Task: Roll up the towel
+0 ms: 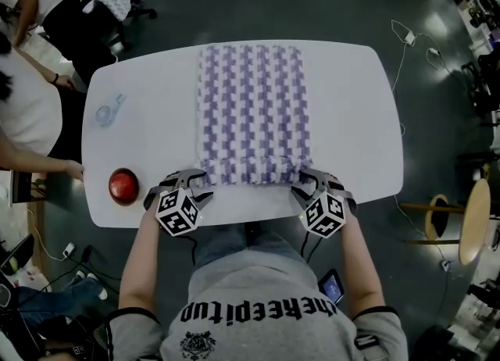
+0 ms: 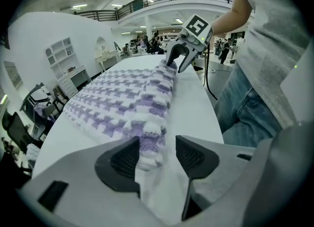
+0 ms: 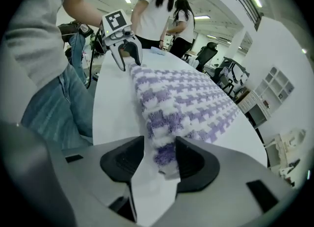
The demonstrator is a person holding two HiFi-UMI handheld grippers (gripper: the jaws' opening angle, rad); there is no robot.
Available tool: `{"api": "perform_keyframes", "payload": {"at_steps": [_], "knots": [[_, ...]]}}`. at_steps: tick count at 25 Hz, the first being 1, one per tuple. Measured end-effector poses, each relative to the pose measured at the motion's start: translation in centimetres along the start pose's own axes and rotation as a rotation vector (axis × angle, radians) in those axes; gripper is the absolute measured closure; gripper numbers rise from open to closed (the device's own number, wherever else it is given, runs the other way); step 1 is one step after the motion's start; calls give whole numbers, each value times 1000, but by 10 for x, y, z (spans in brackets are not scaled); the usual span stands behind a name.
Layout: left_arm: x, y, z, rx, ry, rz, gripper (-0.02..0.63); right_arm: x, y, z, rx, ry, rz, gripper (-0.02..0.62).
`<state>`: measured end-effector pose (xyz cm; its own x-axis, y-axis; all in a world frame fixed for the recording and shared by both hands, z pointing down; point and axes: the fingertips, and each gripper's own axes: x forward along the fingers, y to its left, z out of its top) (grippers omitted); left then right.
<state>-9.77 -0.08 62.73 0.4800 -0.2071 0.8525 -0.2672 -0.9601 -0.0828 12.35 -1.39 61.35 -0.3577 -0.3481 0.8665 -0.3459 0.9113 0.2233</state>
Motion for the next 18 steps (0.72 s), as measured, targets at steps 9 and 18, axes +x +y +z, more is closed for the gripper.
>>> {"api": "perform_keyframes", "payload": {"at_steps": [9,18], "knots": [[12,11,1,17,26,0,380,22,-23,-5,-57,36,-52,403],[8,27,2,-4,16,54,470,19,-33,0,-29,56,-52,528]]}}
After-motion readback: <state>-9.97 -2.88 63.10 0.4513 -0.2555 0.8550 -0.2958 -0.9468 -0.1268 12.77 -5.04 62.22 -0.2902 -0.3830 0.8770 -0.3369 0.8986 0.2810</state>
